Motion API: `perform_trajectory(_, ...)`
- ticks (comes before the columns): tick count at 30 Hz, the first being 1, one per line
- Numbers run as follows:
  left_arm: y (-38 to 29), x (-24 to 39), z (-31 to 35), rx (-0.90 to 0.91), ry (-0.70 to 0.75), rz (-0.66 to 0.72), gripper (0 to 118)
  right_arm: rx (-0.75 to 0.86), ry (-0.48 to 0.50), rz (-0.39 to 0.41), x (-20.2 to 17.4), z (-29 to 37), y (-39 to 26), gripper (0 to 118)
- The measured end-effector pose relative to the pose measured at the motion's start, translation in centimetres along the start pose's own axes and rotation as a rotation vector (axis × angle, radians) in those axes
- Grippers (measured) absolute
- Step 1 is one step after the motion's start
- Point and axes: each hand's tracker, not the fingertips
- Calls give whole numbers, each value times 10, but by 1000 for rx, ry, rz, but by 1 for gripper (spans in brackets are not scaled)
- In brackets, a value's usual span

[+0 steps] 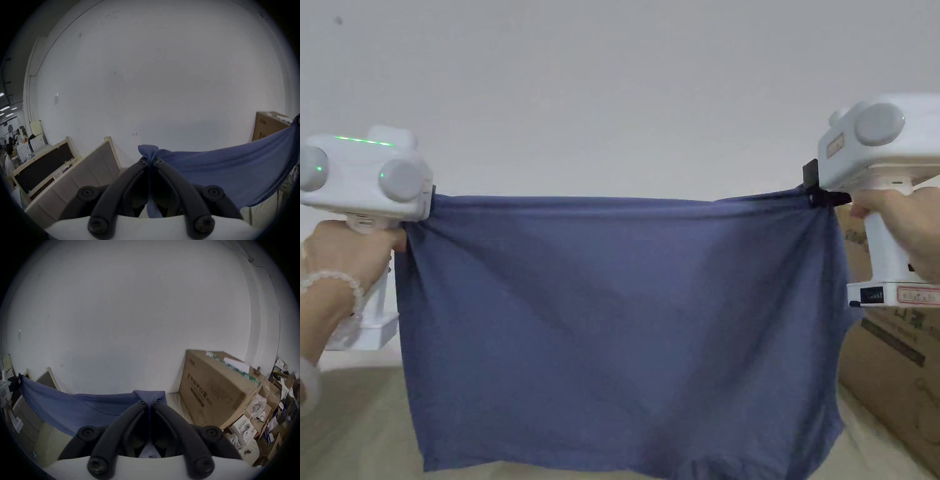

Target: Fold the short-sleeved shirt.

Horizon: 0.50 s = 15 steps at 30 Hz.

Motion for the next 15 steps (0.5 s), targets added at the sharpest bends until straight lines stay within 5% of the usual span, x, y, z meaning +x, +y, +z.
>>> perform_trajectory(9, -235, 44, -104, -394, -28, -30, 2, -423, -4, 50, -27, -169, -196, 1)
perform_trajectory(15, -338, 60, -121, -561, -49, -96, 2, -610, 18, 74, -19, -216, -309, 1)
